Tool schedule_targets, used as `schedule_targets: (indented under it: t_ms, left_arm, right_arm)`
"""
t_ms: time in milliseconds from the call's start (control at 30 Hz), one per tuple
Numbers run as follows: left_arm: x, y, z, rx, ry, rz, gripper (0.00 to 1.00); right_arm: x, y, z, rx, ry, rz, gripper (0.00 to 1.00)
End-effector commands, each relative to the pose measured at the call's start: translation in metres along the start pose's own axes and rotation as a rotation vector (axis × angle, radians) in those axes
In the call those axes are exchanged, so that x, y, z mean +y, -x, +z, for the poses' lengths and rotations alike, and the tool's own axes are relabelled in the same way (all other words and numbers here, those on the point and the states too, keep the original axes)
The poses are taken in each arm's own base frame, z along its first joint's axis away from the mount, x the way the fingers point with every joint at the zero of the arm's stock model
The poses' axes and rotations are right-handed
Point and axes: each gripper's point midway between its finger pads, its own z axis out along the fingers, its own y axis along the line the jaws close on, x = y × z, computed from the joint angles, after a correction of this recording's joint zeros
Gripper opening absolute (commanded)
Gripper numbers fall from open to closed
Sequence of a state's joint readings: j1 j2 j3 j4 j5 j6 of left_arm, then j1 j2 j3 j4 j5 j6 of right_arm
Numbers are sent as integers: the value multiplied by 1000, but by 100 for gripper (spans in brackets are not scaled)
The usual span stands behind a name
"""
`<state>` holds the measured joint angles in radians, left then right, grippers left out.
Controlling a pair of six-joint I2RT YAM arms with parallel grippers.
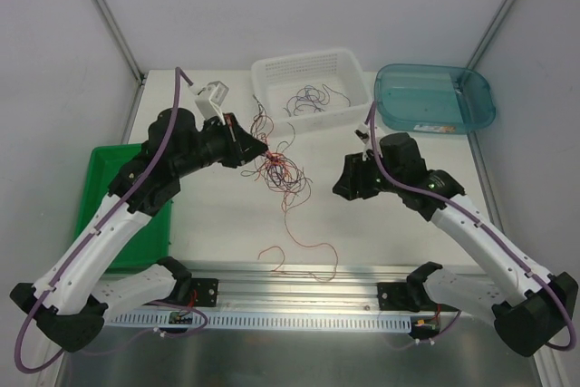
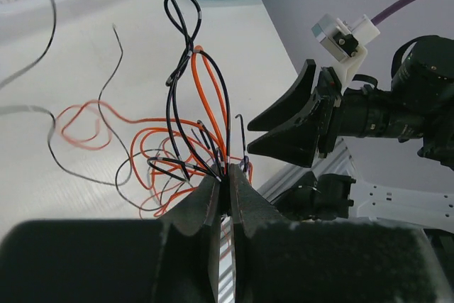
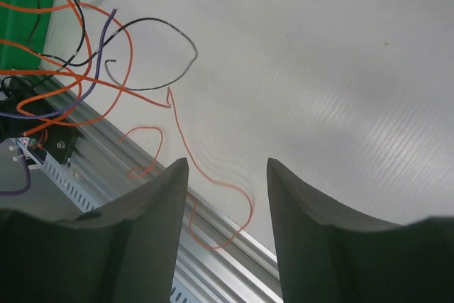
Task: Untangle the cables
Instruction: Untie the cable.
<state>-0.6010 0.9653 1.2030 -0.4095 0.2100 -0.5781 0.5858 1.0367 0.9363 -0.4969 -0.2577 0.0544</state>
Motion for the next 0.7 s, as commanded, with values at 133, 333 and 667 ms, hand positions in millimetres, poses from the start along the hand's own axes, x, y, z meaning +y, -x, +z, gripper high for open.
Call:
schedule_targets:
  t_ms: [133, 333, 667]
  left_arm:
    - [-14, 23, 8, -33, -26, 5, 0]
    - [12, 30, 16, -105, 118, -115, 0]
    - [51, 25, 21, -178, 281, -233, 0]
  right_arm:
    - [17, -6, 1, -40, 47, -79, 55]
    - [44, -21, 13, -116, 156, -76, 54]
    - [58, -12, 44, -139, 47, -128, 55]
